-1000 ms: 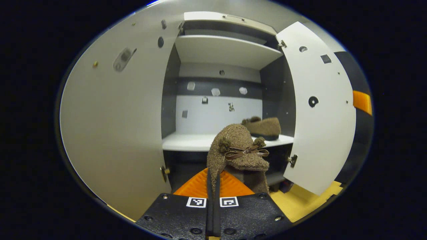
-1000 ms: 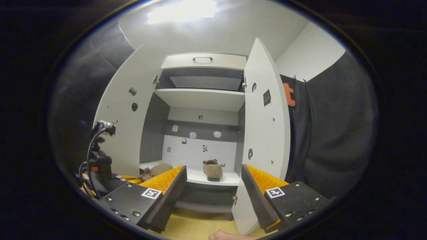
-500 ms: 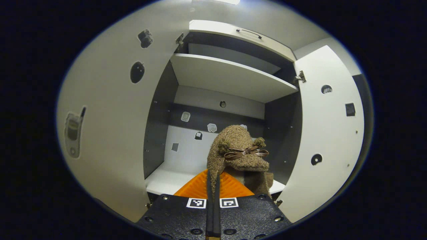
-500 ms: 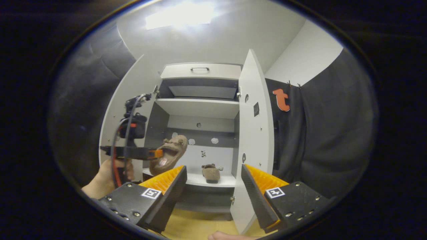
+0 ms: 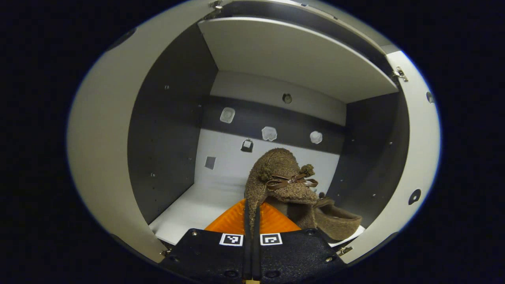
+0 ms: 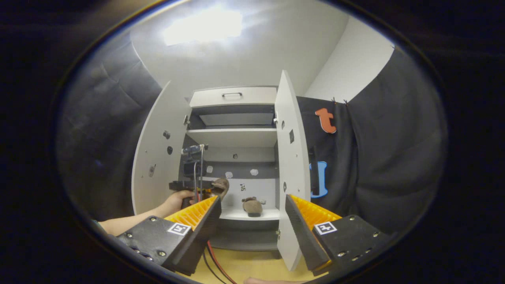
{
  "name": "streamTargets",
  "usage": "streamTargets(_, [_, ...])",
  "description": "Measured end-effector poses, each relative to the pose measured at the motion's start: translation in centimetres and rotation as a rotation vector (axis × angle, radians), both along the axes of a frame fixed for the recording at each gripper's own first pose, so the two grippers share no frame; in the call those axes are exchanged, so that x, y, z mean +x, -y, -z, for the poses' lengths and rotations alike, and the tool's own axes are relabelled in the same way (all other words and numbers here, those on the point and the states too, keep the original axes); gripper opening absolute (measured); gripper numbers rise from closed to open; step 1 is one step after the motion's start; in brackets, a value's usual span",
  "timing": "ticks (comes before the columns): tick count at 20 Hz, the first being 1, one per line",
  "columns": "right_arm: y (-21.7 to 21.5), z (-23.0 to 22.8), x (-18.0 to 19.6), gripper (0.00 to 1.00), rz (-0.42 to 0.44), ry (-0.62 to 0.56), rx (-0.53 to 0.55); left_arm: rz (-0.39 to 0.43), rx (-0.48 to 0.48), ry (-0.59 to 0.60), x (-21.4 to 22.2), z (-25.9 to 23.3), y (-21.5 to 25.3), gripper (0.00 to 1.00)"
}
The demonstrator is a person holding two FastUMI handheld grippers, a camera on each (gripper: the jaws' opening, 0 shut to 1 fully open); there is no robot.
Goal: Grab one shoe with the right hand and put it into the shoe cabinet, grab the other shoe with the left hand and put it into the shoe cabinet; then close the right door with the right hand and the left door with the left hand.
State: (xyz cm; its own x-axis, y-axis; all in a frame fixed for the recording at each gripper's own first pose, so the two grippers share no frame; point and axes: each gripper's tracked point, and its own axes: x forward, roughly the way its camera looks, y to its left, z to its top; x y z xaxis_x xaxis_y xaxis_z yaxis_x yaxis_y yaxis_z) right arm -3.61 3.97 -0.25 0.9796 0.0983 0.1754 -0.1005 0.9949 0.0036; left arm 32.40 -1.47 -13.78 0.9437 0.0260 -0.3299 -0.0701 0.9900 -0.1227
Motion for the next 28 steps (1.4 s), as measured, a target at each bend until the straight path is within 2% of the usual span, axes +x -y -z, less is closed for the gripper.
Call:
streamTargets(2, [0.6, 0.6, -0.1, 0.98, 0.004, -0.008, 0.014, -0.021, -0.001, -0.05, 0.3, 1.7, -0.9, 0.02])
streamTargets(4, [1.0, 1.2, -0.3, 0.98, -0.002, -0.022, 0.024, -0.04, 0.011, -0.048, 1.0, 1.9, -1.8, 0.01])
streamTargets(10, [1.1, 2.3, -0.9, 0.98, -0.015, -0.04, 0.009, -0.025, 0.018, -0.074, 3.2, 3.2, -1.6, 0.03])
streamTargets(11, [0.9, 2.3, -1.0, 0.99, -0.028, -0.039, 0.018, -0.013, 0.016, -0.077, 3.3, 3.4, -1.3, 0.11])
streamTargets(12, [0.6, 2.5, -1.3, 0.99, -0.049, -0.044, 0.026, 0.004, 0.018, -0.068, 3.6, 3.4, -1.0, 0.13])
streamTargets(13, [0.2, 2.9, -1.4, 0.99, -0.07, -0.054, 0.036, 0.008, 0.039, -0.074, 3.5, 3.7, -1.1, 0.2])
streamTargets(14, [0.0, 3.3, -1.7, 0.98, -0.082, -0.064, 0.044, 0.025, 0.065, -0.064, 3.6, 3.5, -1.2, 0.22])
streamTargets(15, [-0.2, 3.5, -1.9, 0.98, -0.094, -0.072, 0.049, 0.02, 0.094, -0.059, 3.5, 3.0, -1.5, 0.3])
streamTargets(19, [-0.4, 5.2, -2.9, 0.98, -0.105, -0.098, 0.077, -0.012, 0.204, 0.018, 2.5, 0.6, -2.2, 0.82])
streamTargets(23, [0.7, 6.4, -2.4, 0.98, -0.064, -0.13, 0.097, -0.062, 0.24, 0.132, -1.2, -4.1, -2.8, 0.99])
streamTargets(25, [2.0, 6.9, -1.9, 0.98, -0.02, -0.137, 0.084, -0.033, 0.213, 0.173, -4.0, -6.0, -1.9, 0.99])
streamTargets(27, [3.5, 6.7, -1.4, 0.99, 0.025, -0.131, 0.122, 0.001, 0.176, 0.212, -7.3, -7.8, -1.1, 0.98])
streamTargets(28, [3.7, 6.6, -1.2, 0.99, 0.021, -0.129, 0.14, 0.02, 0.155, 0.213, -9.3, -8.3, -0.6, 0.98])
